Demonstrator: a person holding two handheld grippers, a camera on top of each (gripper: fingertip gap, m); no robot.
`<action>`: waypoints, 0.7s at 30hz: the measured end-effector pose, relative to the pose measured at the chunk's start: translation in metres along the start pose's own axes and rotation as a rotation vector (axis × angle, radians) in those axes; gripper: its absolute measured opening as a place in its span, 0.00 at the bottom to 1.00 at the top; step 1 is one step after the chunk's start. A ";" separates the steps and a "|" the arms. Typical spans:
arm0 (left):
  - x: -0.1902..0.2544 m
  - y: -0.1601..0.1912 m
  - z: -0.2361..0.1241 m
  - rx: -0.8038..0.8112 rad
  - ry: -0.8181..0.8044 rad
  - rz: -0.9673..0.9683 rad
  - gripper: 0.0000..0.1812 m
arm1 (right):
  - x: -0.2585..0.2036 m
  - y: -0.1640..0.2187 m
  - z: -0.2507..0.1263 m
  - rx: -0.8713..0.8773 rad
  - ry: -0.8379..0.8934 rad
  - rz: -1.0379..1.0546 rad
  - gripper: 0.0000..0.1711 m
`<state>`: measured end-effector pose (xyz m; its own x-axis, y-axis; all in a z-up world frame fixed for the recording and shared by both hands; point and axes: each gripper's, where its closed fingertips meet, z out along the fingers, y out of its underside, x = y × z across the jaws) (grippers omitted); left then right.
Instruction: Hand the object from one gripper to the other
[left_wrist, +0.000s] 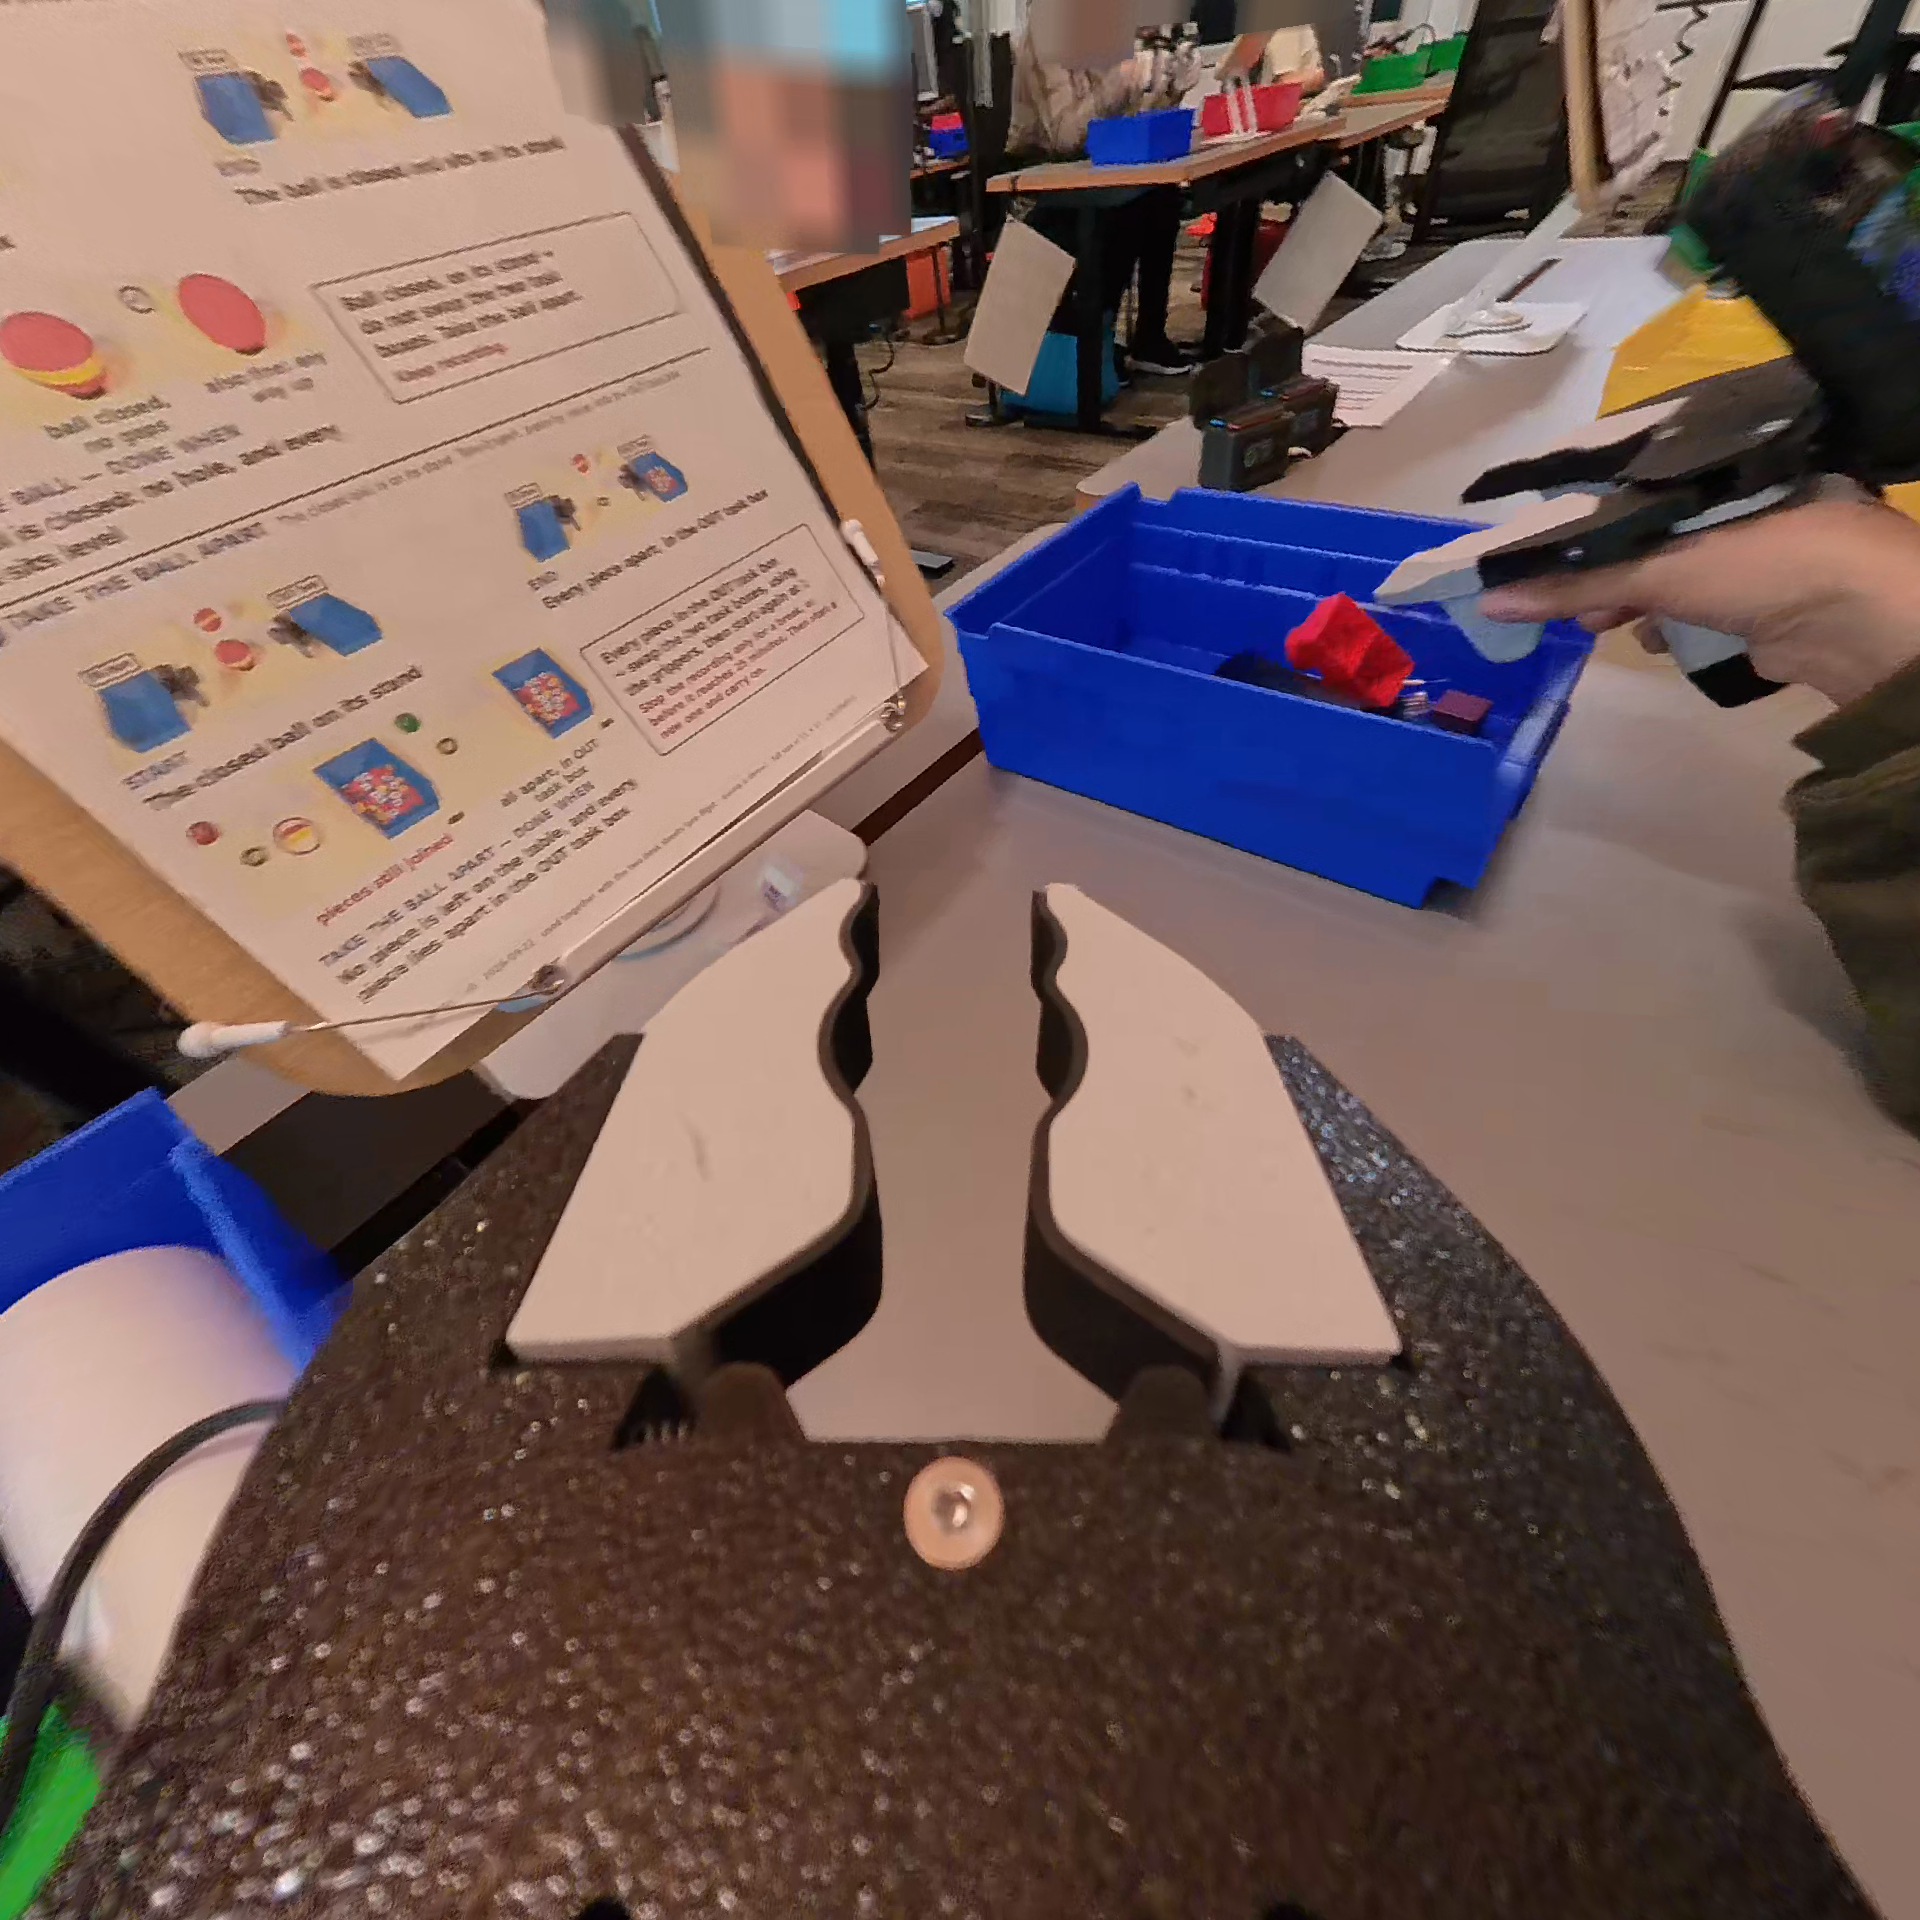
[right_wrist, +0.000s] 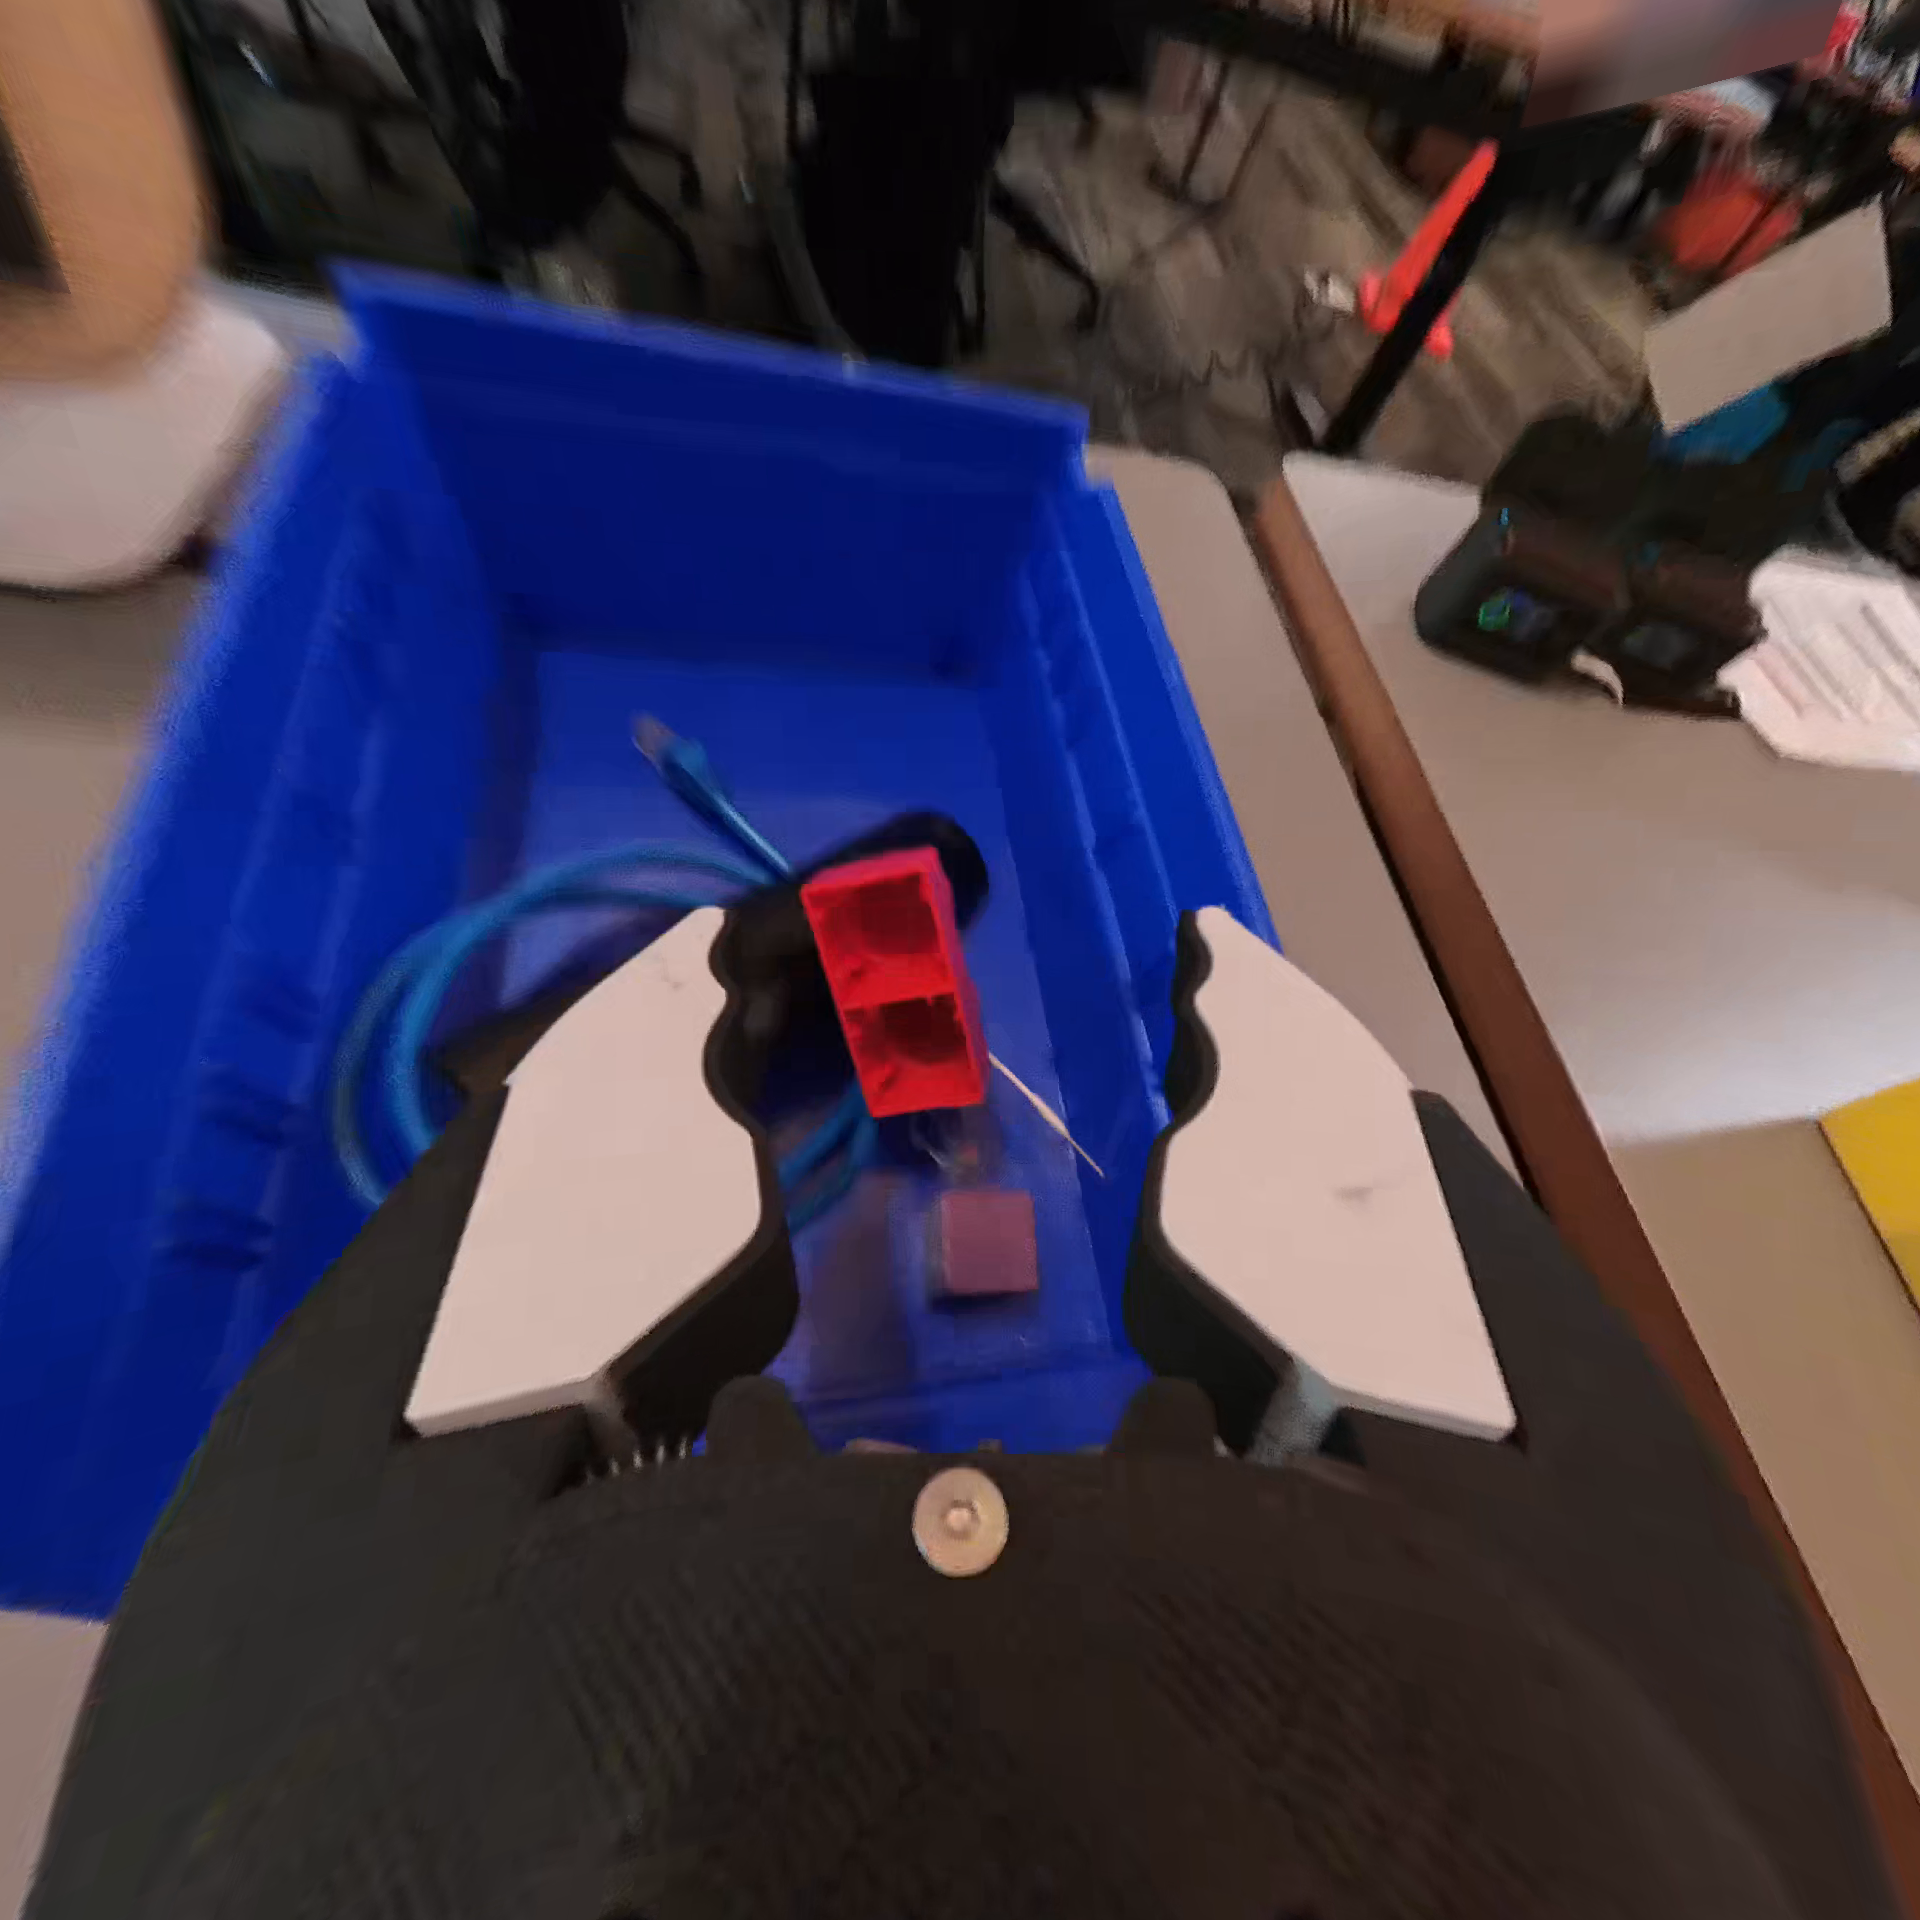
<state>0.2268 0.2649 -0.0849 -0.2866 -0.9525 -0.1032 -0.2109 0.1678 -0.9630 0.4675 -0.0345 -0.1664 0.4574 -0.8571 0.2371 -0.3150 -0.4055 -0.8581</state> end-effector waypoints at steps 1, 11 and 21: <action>-0.007 -0.001 -0.006 -0.002 -0.028 -0.013 0.16 | -0.007 -0.016 -0.007 0.067 -0.029 0.008 0.47; -0.168 0.087 -0.138 -0.437 -0.629 -0.105 0.19 | -0.109 -0.112 -0.075 0.489 -0.372 -0.031 0.43; -0.188 0.182 -0.124 -0.695 -0.525 -0.274 0.18 | -0.152 -0.111 -0.077 0.471 -0.434 -0.173 0.42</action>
<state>0.1268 0.5063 -0.2097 0.2829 -0.9462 -0.1572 -0.7733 -0.1280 -0.6210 0.3693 0.1159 -0.0724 0.7931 -0.5464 0.2692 0.1456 -0.2590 -0.9548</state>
